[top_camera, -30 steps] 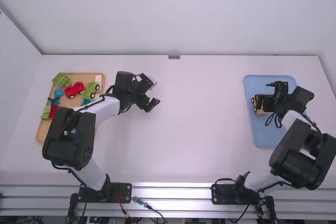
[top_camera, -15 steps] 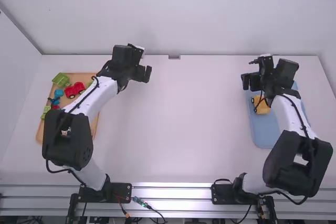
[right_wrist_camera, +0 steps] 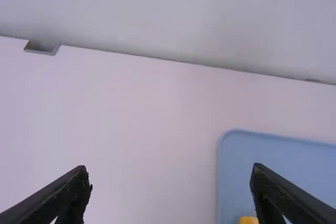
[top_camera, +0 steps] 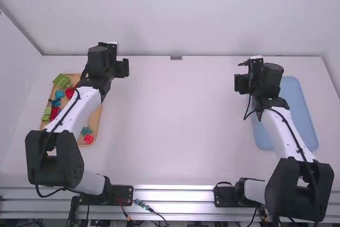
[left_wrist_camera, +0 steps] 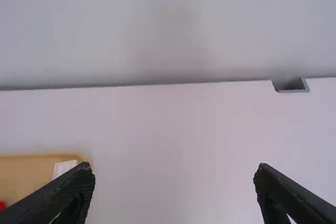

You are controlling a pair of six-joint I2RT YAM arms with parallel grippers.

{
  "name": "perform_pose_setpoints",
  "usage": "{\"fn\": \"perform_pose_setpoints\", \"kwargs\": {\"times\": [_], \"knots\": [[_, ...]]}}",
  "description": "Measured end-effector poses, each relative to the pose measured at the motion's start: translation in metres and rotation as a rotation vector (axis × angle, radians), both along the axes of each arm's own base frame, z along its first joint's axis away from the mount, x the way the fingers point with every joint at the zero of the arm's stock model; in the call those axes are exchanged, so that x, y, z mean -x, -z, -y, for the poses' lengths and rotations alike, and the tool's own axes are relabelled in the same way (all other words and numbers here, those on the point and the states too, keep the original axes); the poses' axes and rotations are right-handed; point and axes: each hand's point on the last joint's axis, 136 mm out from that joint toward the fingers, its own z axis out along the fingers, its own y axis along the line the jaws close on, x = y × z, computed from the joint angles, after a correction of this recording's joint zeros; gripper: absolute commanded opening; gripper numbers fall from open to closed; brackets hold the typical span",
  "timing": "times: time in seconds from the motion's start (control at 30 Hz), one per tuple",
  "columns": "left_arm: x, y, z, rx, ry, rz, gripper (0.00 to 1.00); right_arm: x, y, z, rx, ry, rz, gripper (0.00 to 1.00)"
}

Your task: Assemble lego blocks to make yellow taxi

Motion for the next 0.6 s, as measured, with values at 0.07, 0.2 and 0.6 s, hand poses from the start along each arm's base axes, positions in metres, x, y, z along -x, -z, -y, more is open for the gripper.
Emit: {"fn": "perform_pose_setpoints", "kwargs": {"times": [0.07, 0.2, 0.6], "knots": [[0.011, 0.001, 0.000, 0.000, 0.000, -0.002, 0.73, 0.011, 0.005, -0.011, -0.012, 0.010, -0.011, 0.70], [0.029, 0.004, 0.001, 0.000, 0.001, -0.004, 0.66, 0.031, 0.011, -0.018, -0.050, 0.049, -0.015, 0.63], [0.093, 0.018, 0.001, 0.000, 0.002, 0.003, 0.39, 0.094, 0.037, -0.010, -0.100, 0.127, -0.006, 0.35]]}}
